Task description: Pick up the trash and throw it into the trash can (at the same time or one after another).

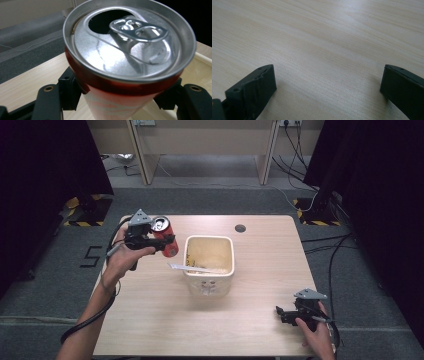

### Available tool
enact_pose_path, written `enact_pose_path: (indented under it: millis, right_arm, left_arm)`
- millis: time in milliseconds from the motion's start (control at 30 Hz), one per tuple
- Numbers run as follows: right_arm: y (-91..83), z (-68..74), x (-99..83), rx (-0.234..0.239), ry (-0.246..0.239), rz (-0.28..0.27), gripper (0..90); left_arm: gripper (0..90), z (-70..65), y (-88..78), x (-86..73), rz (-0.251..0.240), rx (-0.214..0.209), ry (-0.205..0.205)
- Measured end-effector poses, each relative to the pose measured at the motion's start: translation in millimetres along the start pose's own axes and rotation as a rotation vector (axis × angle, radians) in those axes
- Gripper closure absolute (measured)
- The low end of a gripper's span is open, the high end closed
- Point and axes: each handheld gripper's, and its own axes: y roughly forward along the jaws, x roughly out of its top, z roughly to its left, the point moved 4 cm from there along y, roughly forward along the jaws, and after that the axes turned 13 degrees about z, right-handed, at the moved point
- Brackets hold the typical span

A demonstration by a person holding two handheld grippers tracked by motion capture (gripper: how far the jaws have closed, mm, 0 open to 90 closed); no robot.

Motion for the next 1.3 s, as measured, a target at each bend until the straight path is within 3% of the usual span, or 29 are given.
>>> enact_pose_path:
  millis: [233, 667, 1300]
  right_arm:
    - [0.0, 0.0, 0.0, 0.0, 0.0, 0.0, 0.3]
    - [0.0, 0.0, 0.0, 0.0, 0.0, 0.0, 0.3]
    - [0.1, -0.1, 0.0, -0.001, -0.006, -0.001, 0.3]
  left_arm:
    - [34.0, -6.8, 1.5, 11.0, -0.015, -0.026, 0.011]
    - [34.0, -16.2, -2.2, 28.9, -0.022, -0.024, 0.045]
    - [34.0, -34.4, 17.6, 43.4, -0.012, -0.083, 0.074]
